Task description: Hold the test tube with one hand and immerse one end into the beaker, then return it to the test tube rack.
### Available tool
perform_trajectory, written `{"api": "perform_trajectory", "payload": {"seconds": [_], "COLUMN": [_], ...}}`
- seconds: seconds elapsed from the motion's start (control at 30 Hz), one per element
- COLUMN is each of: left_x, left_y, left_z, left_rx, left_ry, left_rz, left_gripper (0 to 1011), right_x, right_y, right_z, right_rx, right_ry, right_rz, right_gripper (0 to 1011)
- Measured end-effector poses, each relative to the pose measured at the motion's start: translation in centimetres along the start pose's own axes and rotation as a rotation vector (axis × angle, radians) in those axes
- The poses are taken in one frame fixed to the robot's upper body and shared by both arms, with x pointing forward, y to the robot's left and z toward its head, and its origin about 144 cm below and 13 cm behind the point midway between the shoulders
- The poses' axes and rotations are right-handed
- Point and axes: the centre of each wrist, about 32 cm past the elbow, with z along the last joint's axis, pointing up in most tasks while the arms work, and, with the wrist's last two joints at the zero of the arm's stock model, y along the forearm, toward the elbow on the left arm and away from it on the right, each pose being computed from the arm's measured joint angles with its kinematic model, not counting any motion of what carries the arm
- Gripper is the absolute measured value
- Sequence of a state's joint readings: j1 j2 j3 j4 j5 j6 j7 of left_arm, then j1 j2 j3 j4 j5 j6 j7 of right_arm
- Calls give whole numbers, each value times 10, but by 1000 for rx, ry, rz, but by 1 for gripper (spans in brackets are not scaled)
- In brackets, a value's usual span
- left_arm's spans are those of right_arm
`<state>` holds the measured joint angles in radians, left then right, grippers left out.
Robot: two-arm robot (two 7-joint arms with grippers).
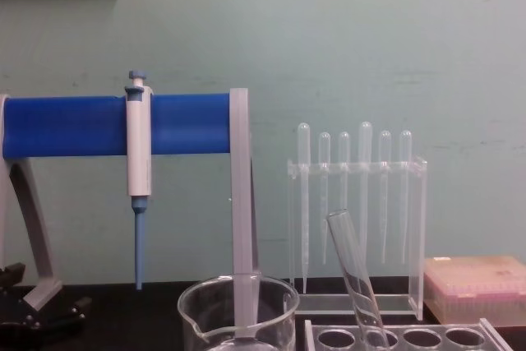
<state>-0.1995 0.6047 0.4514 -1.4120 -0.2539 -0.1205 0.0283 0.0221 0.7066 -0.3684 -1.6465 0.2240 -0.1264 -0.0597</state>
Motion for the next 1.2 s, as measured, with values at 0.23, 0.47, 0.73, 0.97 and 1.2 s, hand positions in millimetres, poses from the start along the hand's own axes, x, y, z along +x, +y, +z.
{"api": "perform_trajectory", "payload": {"seconds": [0.23,0.47,0.73,0.97,1.2], "left_x": [0,0,0,0,0], "left_y": [0,0,0,0,0], "left_z": [0,0,0,0,0], "left_rx": [0,0,0,0,0], "left_ry": [0,0,0,0,0], "left_rz": [0,0,0,0,0], "left_gripper": [1000,1000,1000,1000,1000], "right_x": [-5,-17,-30,-34,-34], "right_y": [0,29,64,84,91], "right_z": [28,51,62,70,75], "right_rx": [83,98,46,-21,-48], "right_ry": [88,125,137,123,127], "right_rz": [181,337,435,504,544], "right_gripper": [1003,1003,1003,1003,953]}}
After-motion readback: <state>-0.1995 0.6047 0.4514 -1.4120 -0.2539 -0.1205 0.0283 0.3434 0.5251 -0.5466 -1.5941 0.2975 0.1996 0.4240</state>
